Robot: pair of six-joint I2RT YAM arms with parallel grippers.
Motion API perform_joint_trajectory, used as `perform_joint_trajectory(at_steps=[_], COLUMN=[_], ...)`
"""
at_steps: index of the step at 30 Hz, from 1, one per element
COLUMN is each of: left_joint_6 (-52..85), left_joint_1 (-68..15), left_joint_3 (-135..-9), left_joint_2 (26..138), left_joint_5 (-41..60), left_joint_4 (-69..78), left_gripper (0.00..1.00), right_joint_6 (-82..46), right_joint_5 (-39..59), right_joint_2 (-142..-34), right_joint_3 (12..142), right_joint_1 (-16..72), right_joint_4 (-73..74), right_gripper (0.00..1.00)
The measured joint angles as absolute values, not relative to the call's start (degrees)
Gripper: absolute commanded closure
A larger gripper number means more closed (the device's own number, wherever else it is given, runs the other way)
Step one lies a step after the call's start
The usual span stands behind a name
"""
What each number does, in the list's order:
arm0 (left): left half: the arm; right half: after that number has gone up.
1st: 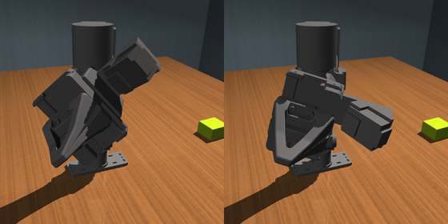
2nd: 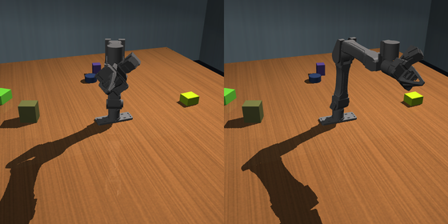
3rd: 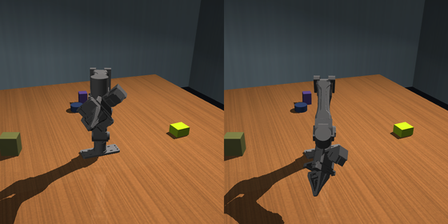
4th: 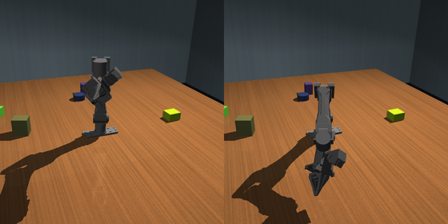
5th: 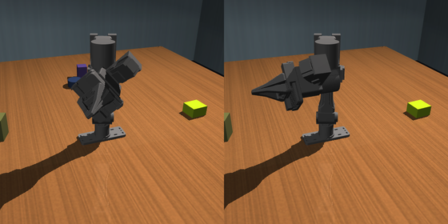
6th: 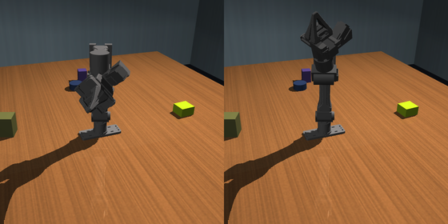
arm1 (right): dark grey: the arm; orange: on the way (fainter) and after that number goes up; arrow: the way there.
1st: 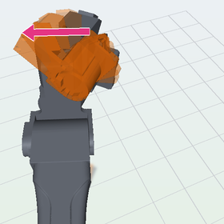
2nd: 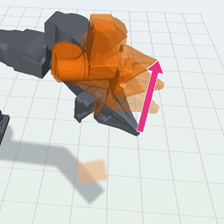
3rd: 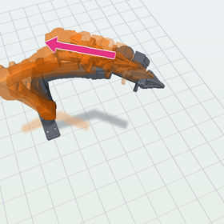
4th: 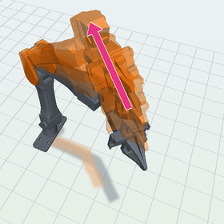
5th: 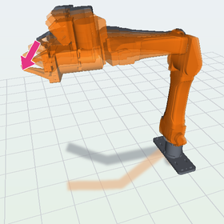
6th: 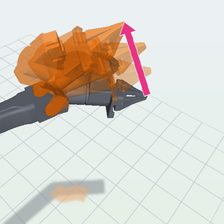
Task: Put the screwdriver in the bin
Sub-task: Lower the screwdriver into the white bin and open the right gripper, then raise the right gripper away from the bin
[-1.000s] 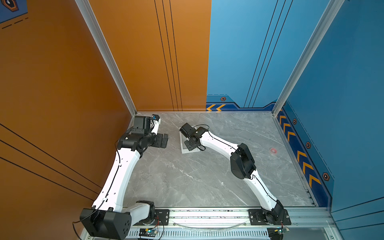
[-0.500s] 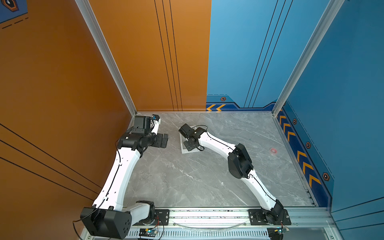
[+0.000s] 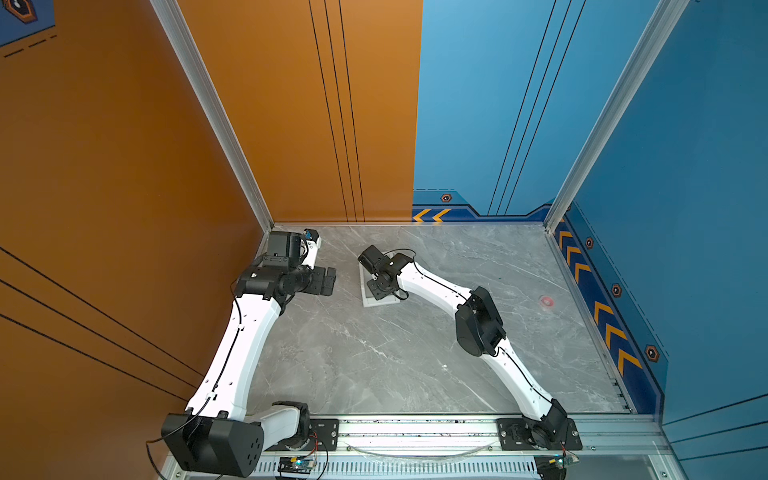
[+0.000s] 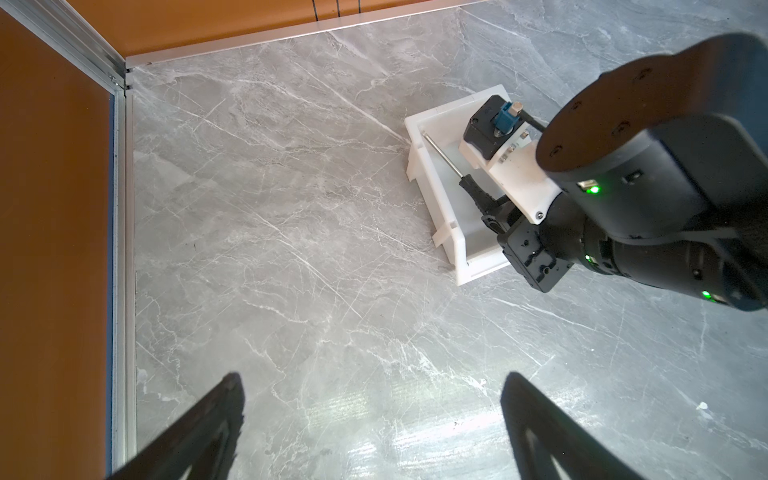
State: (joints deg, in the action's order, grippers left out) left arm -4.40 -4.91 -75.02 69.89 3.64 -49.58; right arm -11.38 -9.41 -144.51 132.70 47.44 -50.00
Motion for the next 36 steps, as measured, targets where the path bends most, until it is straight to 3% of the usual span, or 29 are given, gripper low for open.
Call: perform_joint_trajectory(at_steps=[19, 29, 36], left_joint_6=[-4.4, -4.4, -4.5], left_joint_1=[-4.9, -4.9, -4.8], left_joint_3=[-75.0, -75.0, -75.0], left_joint_2=[70.0, 70.0, 70.0], left_joint_5=[3.7, 3.6, 3.4], left_joint_4=[-49.6, -49.6, -49.6], left_gripper=[0.02, 0.02, 0.02], right_joint_6=[-11.4, -11.9, -13.7], right_joint_5=[-8.6, -9.1, -9.2], right_joint_2=[-145.3, -145.0, -138.6], right_joint_3=[133.1, 137.1, 138.6], right_joint_1=[47.2, 46.5, 44.5], right_joint_4=[-50.0, -50.5, -50.6], right_gripper=[0.64, 0.43, 0.38])
